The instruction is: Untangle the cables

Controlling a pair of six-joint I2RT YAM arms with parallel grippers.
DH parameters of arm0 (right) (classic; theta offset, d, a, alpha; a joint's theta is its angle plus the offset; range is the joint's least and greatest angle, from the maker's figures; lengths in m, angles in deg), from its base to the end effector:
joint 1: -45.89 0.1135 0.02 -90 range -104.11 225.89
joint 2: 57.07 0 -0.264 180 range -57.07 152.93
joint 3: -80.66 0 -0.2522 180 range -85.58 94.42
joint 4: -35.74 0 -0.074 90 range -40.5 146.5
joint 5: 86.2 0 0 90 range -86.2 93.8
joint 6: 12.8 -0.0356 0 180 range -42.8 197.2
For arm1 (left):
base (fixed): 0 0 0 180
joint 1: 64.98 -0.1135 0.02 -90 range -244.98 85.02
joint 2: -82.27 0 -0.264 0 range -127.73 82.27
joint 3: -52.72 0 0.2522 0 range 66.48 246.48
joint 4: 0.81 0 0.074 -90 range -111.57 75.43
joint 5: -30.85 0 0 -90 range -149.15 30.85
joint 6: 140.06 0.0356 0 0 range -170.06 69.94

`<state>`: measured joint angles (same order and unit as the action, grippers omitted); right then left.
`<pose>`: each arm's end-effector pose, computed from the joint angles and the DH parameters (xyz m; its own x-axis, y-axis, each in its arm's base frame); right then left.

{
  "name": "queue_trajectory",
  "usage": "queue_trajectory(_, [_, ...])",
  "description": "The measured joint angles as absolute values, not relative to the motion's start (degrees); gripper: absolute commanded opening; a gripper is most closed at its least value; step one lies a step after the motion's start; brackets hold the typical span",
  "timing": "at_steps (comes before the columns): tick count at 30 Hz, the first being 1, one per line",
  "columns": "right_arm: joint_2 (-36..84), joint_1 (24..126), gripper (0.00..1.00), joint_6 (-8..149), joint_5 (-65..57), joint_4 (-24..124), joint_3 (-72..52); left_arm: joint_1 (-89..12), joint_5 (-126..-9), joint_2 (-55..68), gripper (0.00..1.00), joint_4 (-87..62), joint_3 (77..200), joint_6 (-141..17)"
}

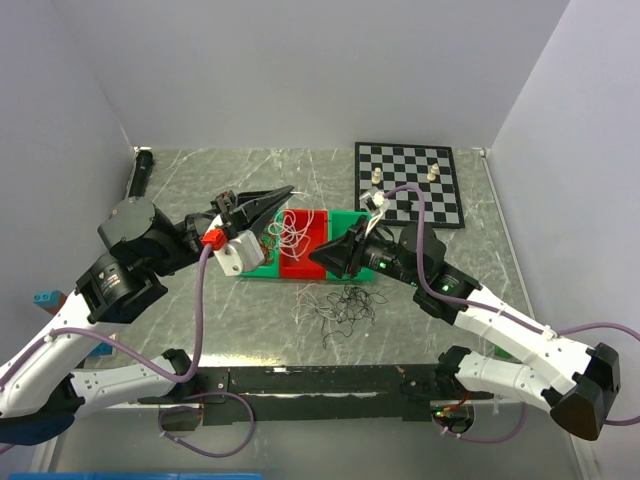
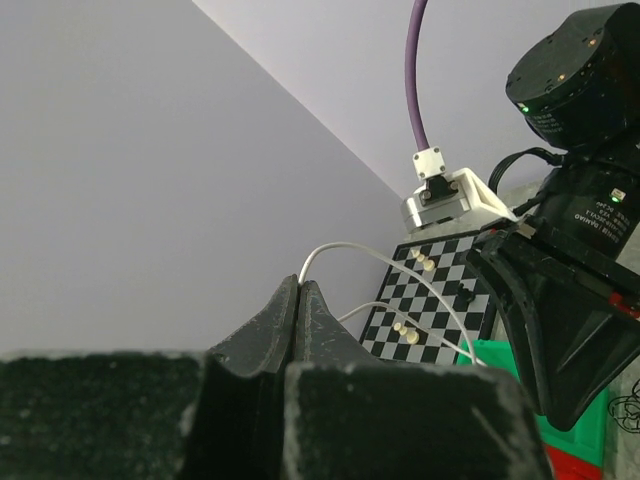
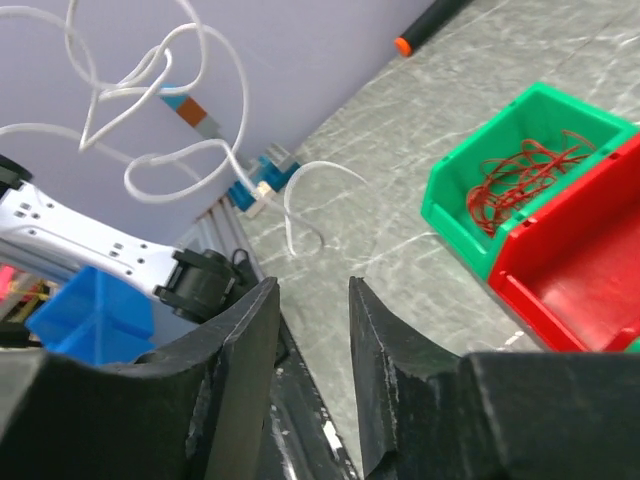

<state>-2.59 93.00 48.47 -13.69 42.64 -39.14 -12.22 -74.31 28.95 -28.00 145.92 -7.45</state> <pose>0.1456 0.1725 0.3513 -0.4465 0.1930 -0.8737 -0.7854 0.3834 0.4860 0.0904 -0.1342 0.5107 0.7226 0.1292 -0.6791 0.5892 0.3988 0.7027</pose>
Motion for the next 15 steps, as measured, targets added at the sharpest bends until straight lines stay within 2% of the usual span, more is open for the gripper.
queue_trajectory(4, [-2.22,93.15,0.50,46.81,-13.96,40.59,-40.50,-12.09,-74.31,28.99,0.01,-27.63,145.55,-7.47])
queue_trajectory(8, [-2.22,93.39,0.46,46.35,-13.93,39.98,-40.91,-12.01,-74.28,28.99,0.01,-27.43,145.44,-7.47])
queue_trajectory(10, [-2.22,93.39,0.38,46.30,-13.89,39.63,-40.91,-12.01,-74.26,29.06,0.01,-27.28,145.44,-7.47])
queue_trajectory(12, [-2.22,93.41,0.24,46.13,-13.76,39.67,-40.91,-12.01,-74.26,29.19,0.01,-27.26,145.44,-7.49])
queue_trajectory(15, [-2.22,93.59,0.00,45.58,-13.37,39.76,-40.91,-11.98,-74.22,29.39,0.01,-26.93,145.44,-7.62])
